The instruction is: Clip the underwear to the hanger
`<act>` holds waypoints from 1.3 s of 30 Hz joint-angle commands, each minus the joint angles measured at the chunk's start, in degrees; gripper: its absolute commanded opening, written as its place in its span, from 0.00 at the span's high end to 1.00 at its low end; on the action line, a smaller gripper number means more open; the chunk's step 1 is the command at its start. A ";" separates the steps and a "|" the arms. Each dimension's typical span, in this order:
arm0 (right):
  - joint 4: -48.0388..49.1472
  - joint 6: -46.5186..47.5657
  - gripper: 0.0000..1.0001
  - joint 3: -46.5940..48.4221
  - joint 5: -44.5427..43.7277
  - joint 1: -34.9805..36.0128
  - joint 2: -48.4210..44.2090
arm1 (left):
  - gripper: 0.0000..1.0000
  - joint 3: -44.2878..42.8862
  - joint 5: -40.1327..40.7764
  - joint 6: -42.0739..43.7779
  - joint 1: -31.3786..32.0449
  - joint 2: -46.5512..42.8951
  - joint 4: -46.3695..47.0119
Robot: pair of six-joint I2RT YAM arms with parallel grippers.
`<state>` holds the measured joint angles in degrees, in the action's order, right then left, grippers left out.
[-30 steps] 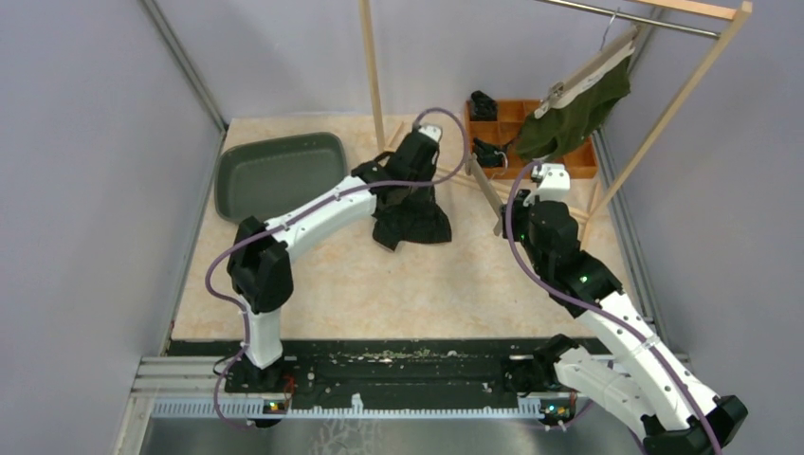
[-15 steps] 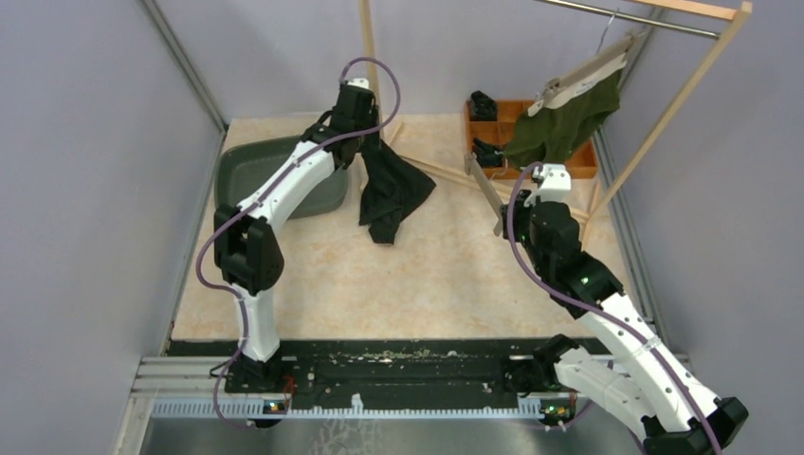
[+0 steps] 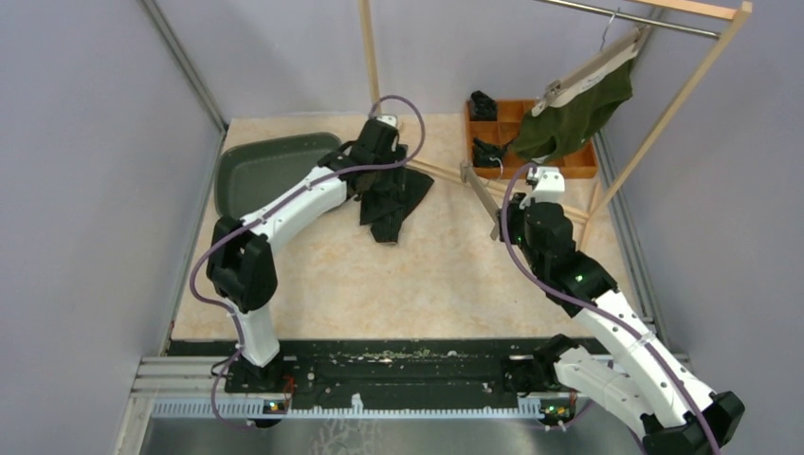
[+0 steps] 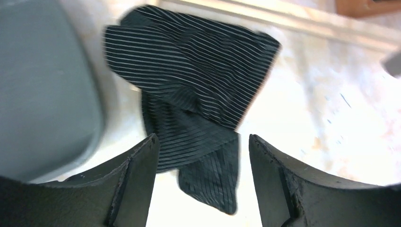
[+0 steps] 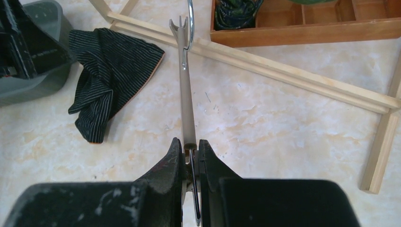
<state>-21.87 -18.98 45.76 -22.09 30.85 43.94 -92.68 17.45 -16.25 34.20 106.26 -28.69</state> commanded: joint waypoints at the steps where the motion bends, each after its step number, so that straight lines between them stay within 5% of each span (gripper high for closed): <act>1: 4.27 -0.97 1.00 0.31 1.12 -0.53 -0.18 | 0.26 -1.74 -3.28 0.68 4.15 2.03 -3.90; 28: 4.22 -0.88 1.00 -0.22 0.73 -0.53 -0.17 | 0.33 7.37 -3.04 0.95 11.32 4.81 -10.83; 34: 3.94 -1.06 1.00 -0.49 0.48 -0.53 -0.82 | 0.41 6.96 0.06 -0.04 11.60 5.18 -12.14; 39: 3.85 -1.14 1.00 -0.73 0.47 -0.57 -1.01 | 0.60 7.14 1.33 -0.35 11.68 5.28 -12.71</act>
<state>-21.91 -19.59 44.56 -21.32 30.83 44.27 -85.62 16.62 -15.77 45.39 112.51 -39.75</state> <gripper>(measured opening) 0.077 0.452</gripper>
